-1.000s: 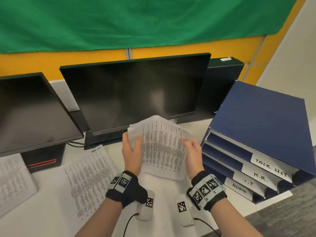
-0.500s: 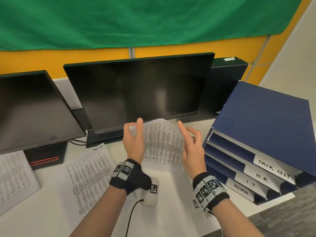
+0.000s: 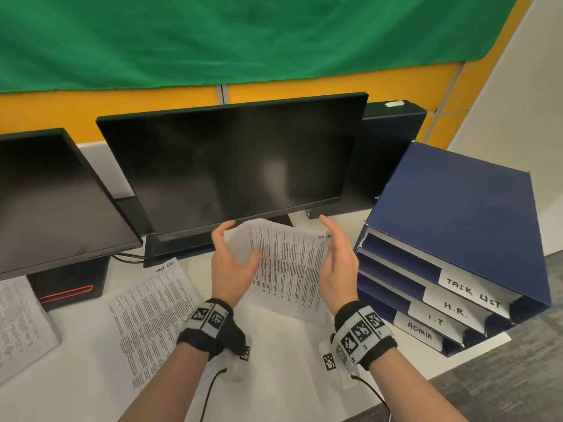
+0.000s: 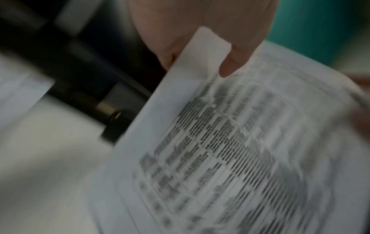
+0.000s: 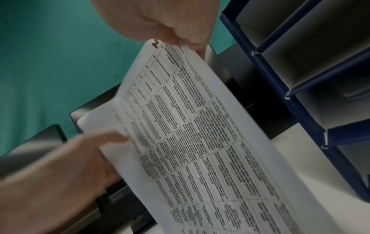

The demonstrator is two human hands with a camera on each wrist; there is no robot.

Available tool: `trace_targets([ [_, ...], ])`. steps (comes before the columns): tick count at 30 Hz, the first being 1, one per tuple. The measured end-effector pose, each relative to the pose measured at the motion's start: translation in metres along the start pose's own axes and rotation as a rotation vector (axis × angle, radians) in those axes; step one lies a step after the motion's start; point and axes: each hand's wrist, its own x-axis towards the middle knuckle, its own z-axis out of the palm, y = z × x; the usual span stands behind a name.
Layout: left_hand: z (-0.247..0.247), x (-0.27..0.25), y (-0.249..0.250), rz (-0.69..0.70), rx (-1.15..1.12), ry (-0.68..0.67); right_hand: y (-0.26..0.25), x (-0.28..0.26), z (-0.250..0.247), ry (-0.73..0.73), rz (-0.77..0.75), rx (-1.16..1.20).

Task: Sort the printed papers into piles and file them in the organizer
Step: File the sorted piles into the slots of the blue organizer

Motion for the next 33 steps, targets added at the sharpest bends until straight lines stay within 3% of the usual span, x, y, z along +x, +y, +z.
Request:
trace_targets([
  [2, -0.003, 0.001, -0.014, -0.138, -0.149, 0.014, 0.001, -0.001, -0.001, 0.045, 0.013, 0.012],
  [4, -0.004, -0.001, -0.028, -0.275, -0.19, -0.071, 0.003, -0.002, -0.005, 0.097, 0.047, 0.053],
  [6, -0.003, -0.011, -0.037, -0.327, -0.136, -0.181, 0.004, -0.002, -0.012, 0.129, 0.073, 0.085],
  [9, -0.003, -0.033, -0.041, -0.273, -0.07, -0.311, 0.011, -0.005, -0.03, 0.126, 0.142, 0.136],
  [12, -0.002, -0.057, -0.043, -0.319, -0.093, -0.368, 0.025, -0.024, -0.047, 0.108, 0.252, 0.263],
  [16, 0.013, -0.084, -0.049, -0.344, -0.042, -0.489, 0.077, -0.084, -0.054, 0.082, 0.577, 0.308],
  [19, 0.04, -0.094, -0.042, -0.272, 0.03, -0.642, 0.105, -0.11, -0.071, 0.217, 0.765, 0.337],
  [23, 0.08, -0.1, -0.015, -0.22, 0.067, -0.821, 0.117, -0.11, -0.109, 0.396, 0.837, 0.284],
  [27, 0.113, -0.087, 0.002, -0.275, 0.066, -0.877, 0.117, -0.102, -0.139, 0.426, 0.808, 0.238],
  [33, 0.153, -0.052, 0.017, -0.387, 0.013, -0.8, 0.095, -0.13, -0.156, 0.263, 0.893, 0.532],
])
